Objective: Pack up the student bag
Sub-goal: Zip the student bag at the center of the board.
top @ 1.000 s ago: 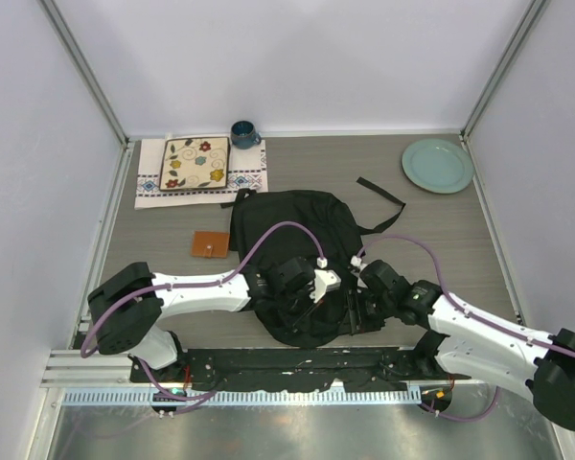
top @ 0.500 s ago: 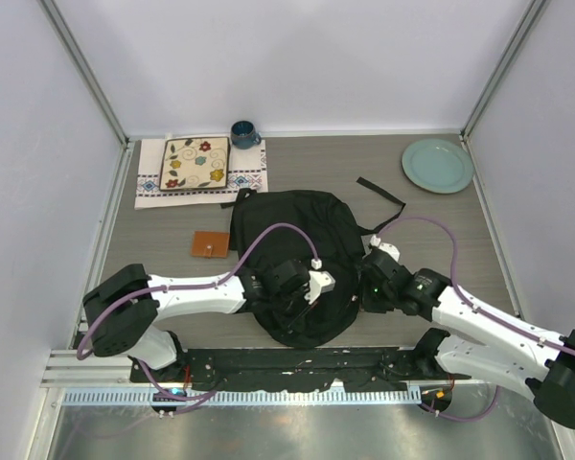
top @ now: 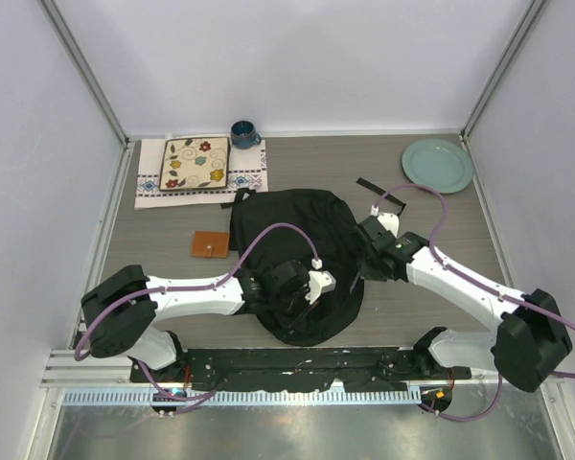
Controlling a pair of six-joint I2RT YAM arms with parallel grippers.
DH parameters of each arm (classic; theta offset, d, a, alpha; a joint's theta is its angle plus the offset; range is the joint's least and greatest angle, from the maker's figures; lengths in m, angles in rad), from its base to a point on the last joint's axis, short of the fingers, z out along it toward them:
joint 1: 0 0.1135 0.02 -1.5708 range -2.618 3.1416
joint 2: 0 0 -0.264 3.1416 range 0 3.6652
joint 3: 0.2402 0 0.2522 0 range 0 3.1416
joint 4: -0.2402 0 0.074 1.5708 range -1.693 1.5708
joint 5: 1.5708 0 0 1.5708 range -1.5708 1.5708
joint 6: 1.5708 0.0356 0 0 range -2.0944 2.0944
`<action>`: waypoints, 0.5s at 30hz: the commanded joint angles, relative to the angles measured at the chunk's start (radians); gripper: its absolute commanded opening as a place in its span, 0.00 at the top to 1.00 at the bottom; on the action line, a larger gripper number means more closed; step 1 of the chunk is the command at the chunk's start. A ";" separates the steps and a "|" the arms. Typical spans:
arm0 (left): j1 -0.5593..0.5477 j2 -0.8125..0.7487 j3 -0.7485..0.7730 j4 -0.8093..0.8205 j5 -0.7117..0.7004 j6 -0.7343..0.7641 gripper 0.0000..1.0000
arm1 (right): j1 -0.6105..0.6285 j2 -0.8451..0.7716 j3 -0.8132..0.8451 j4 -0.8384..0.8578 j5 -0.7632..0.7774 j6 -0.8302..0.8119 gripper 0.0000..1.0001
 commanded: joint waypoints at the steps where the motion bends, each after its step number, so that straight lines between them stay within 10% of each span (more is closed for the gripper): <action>1: -0.011 -0.018 -0.026 -0.053 0.012 0.005 1.00 | -0.059 0.067 0.113 0.088 0.134 -0.127 1.00; 10: -0.011 -0.041 0.015 -0.048 -0.014 -0.015 0.99 | -0.095 0.134 0.104 0.223 -0.067 -0.186 1.00; 15: -0.007 -0.090 0.109 0.048 -0.115 -0.086 0.57 | -0.078 0.041 -0.020 0.250 -0.166 -0.126 1.00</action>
